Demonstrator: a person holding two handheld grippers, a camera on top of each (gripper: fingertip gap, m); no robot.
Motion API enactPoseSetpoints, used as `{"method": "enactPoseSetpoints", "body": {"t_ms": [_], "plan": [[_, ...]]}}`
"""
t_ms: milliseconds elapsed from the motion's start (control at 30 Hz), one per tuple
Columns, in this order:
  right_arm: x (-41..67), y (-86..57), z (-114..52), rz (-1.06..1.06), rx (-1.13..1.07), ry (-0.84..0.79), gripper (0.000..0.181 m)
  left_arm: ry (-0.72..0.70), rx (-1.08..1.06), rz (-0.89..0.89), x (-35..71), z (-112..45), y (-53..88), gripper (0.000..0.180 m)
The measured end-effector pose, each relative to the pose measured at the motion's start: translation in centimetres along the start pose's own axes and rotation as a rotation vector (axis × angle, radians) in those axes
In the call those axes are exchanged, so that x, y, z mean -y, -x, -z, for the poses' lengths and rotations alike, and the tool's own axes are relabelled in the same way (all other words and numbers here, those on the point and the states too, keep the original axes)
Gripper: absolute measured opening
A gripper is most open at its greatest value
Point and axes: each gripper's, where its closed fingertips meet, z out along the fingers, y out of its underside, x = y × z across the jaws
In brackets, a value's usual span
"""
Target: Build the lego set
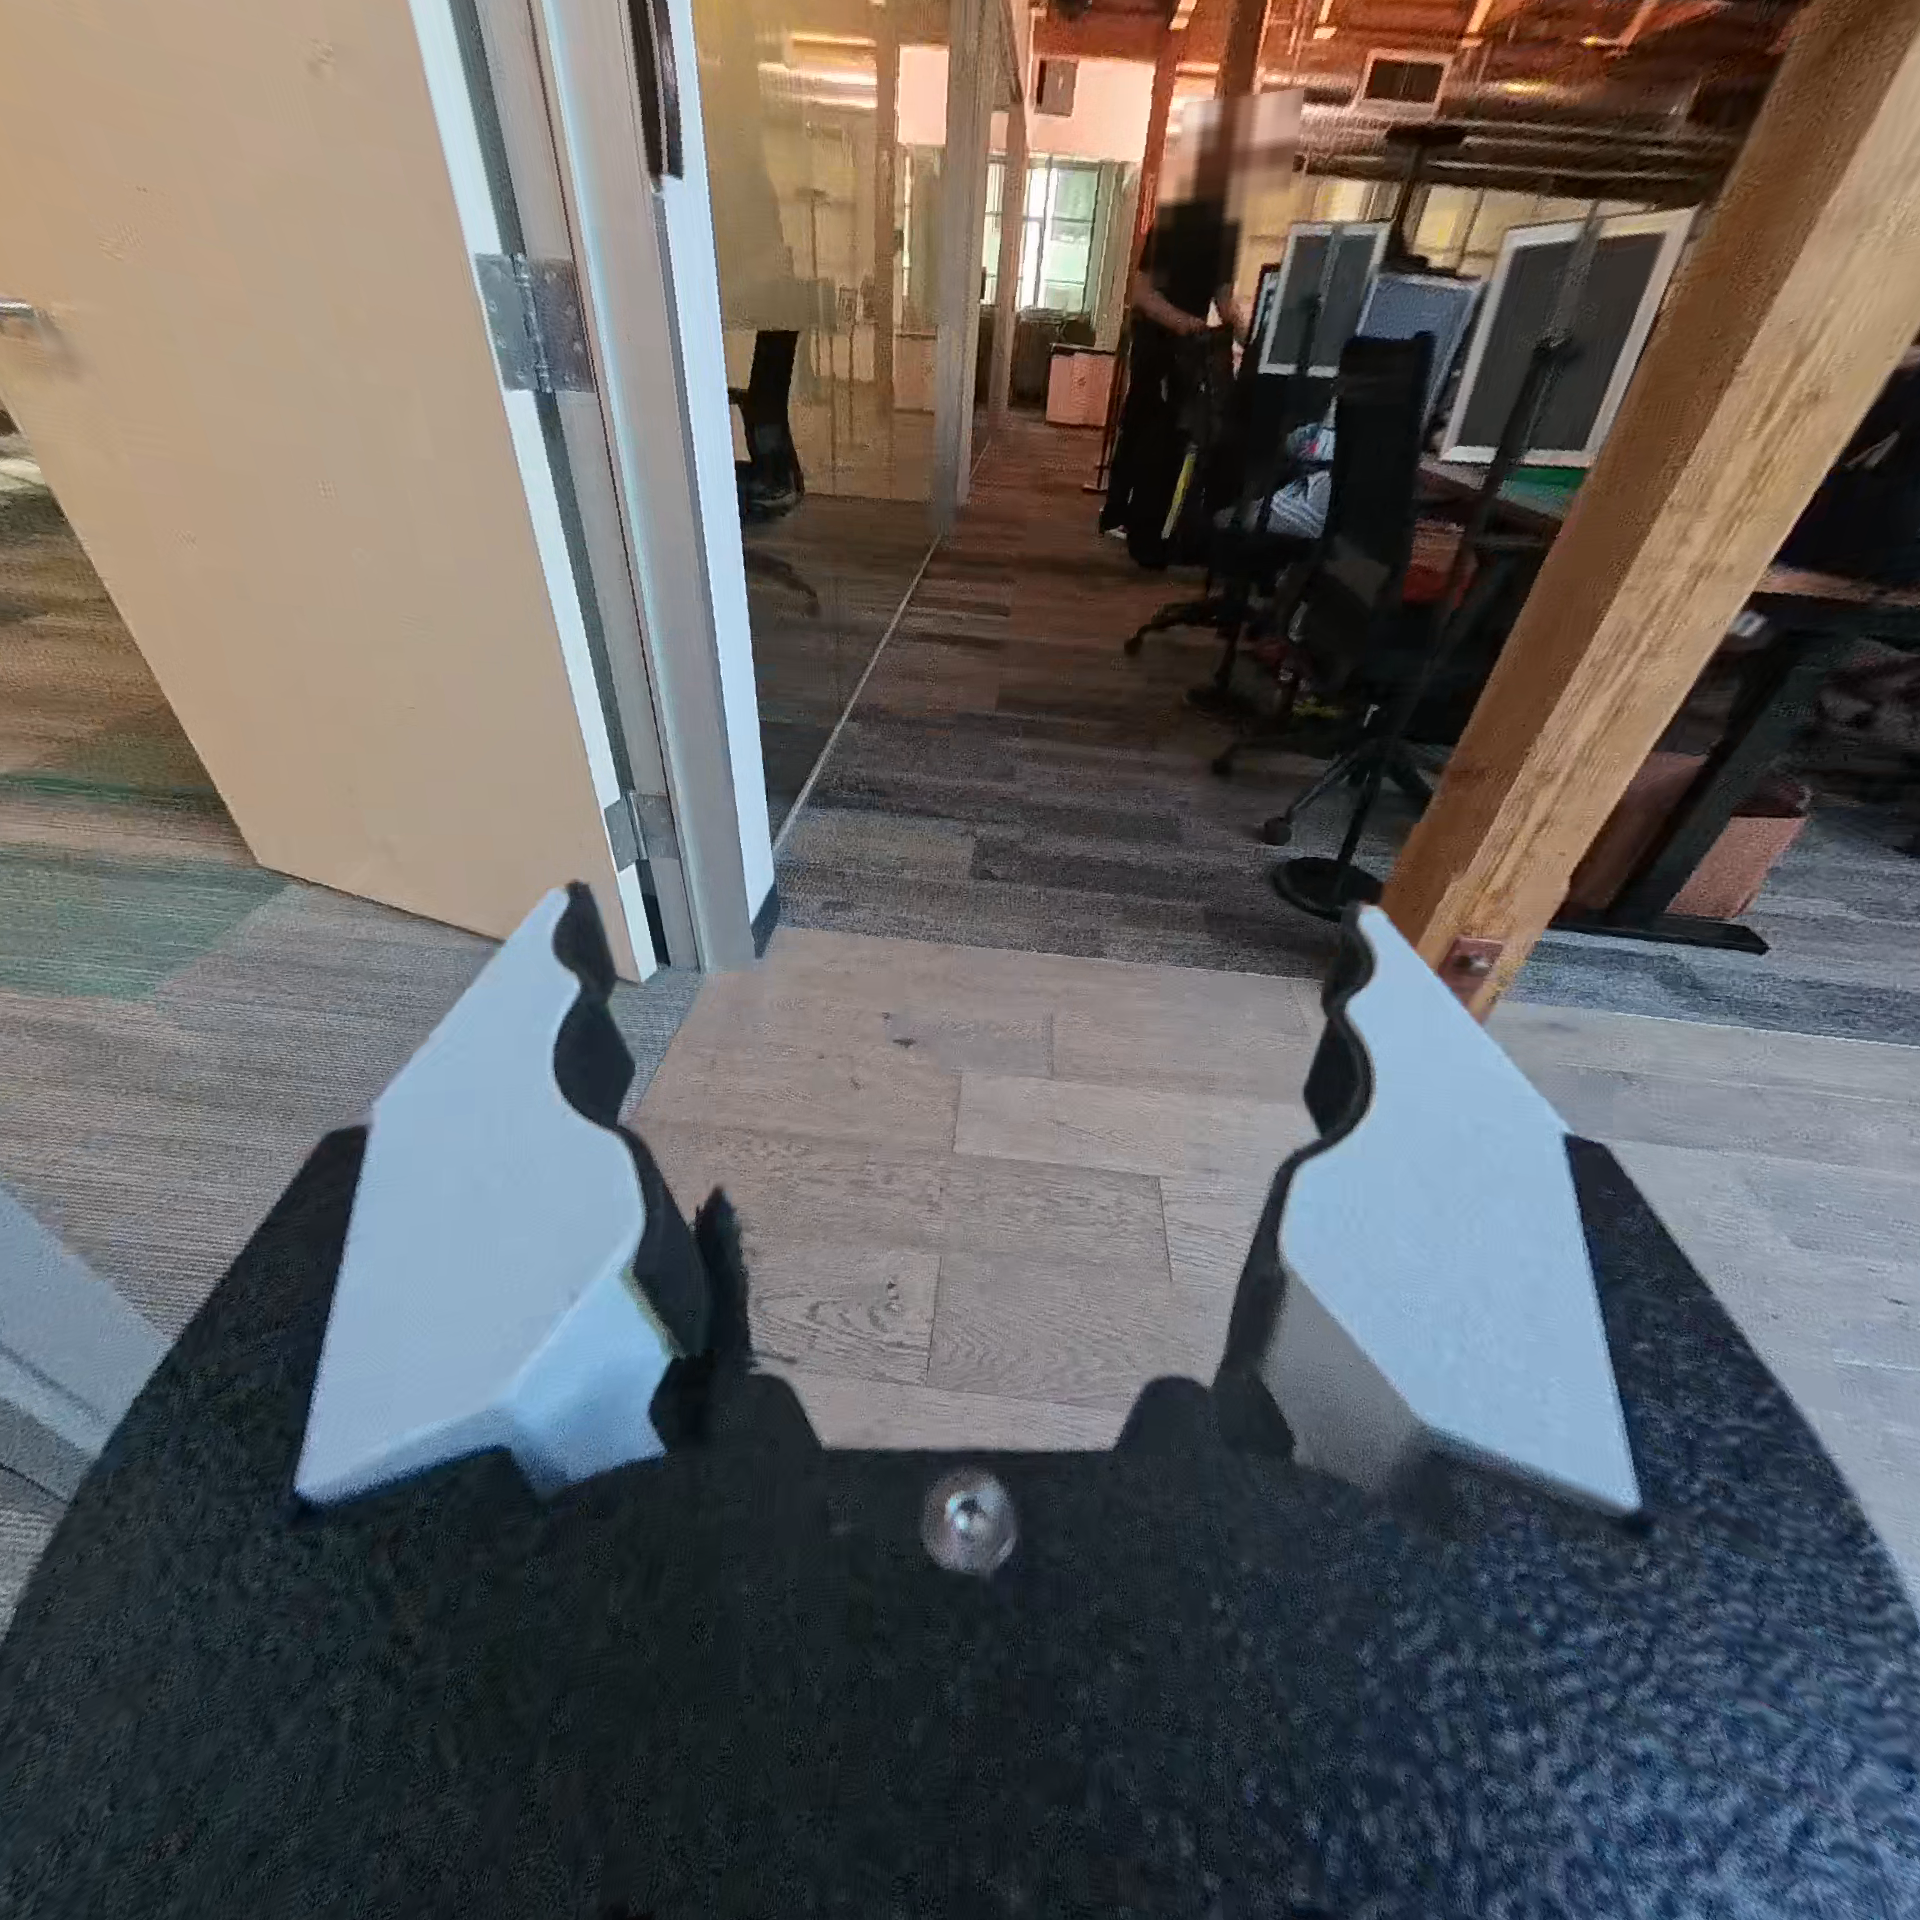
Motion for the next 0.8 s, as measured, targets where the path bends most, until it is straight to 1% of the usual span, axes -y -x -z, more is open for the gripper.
{"method": "enactPoseSetpoints", "body": {"t_ms": [100,167,267,367,500,600,700,800], "plan": [[6.0,3.5,-13.4,0.046,0.085,-0.125,0.121,0.011,0.067,-0.076,0.9,-6.4,2.9,0.131],[9.5,6.6,-21.4,0.073,0.140,-0.182,0.120,0.030,0.139,-0.090,1.1,-10.3,6.0,0.131],[14.3,12.5,-32.4,0.019,0.228,-0.298,0.120,0.054,0.260,-0.078,0.4,-14.9,11.2,0.133],[16.8,19.4,-41.9,-0.017,0.298,-0.364,0.119,0.082,0.367,-0.090,-0.9,-19.7,16.0,0.134],[16.7,29.9,-52.2,0.011,0.415,-0.385,0.117,0.130,0.497,-0.073,-2.3,-26.8,22.4,0.135],[16.9,37.9,-59.1,-0.015,0.547,-0.315,0.117,0.201,0.563,-0.059,-2.1,-32.4,26.5,0.135],[18.6,46.7,-63.7,0.036,0.731,-0.331,0.117,0.198,0.603,-0.060,0.1,-38.0,30.6,0.135],[18.8,55.5,-66.9,0.119,0.922,-0.328,0.117,0.122,0.655,-0.056,3.3,-42.8,35.1,0.134]]}}
